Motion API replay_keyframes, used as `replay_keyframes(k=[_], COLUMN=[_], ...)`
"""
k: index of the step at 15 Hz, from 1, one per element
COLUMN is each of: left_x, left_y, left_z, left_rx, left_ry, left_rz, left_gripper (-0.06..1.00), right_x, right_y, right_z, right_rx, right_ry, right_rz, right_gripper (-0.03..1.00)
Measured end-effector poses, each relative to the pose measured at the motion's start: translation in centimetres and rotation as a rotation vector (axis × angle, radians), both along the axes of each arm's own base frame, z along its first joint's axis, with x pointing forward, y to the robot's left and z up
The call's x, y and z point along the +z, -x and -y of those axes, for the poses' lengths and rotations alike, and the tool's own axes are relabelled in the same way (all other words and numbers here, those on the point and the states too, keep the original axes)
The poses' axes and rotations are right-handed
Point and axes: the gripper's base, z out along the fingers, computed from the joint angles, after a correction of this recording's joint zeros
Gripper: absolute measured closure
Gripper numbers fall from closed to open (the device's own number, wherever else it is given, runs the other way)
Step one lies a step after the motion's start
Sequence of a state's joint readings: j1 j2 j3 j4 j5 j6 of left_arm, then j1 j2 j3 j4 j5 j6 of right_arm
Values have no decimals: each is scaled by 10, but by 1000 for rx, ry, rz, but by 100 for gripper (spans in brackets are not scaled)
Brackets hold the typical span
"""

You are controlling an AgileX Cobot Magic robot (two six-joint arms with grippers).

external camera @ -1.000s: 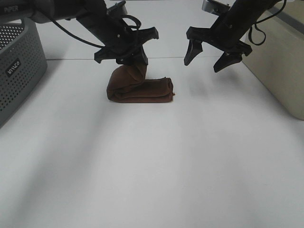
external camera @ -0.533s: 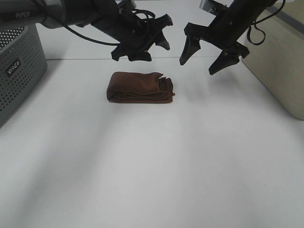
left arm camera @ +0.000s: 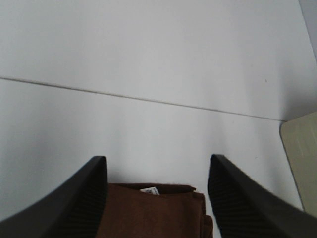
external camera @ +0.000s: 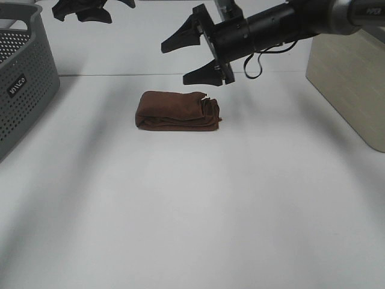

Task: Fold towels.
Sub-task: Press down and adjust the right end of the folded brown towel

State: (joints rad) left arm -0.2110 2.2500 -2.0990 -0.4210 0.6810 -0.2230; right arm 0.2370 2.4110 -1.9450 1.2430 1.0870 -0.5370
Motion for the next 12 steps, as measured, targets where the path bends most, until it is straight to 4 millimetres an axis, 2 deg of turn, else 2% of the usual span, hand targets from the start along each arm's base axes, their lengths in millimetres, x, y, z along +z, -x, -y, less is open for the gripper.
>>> replay_keyframes(k=[2, 5, 7, 8, 10, 12], left_x=[-5, -7, -1, 7, 21, 34], left_y=[4, 13, 23, 28, 37, 47], left_z=[-2, -2, -4, -5, -10, -18], left_rx=[-30, -123, -190, -210, -236, -244], left_ry=[-50, -136, -186, -209, -272, -367], left_rz=[-48, -112, -150, -152, -159, -175], left_gripper=[37, 37, 37, 37, 37, 37], right_x=[-23, -62, -75, -75, -62, -25], right_y=[-1, -7, -8, -9, -9, -6], right_z=[-12, -9, -6, -5, -5, -1], right_rx=[-8, -58, -83, -90, -84, -72], right_ry=[-30, 54, 127, 133, 145, 191], right_rz=[-19, -50, -68, -77, -43, 29], right_gripper=[15, 16, 16, 16, 16, 16])
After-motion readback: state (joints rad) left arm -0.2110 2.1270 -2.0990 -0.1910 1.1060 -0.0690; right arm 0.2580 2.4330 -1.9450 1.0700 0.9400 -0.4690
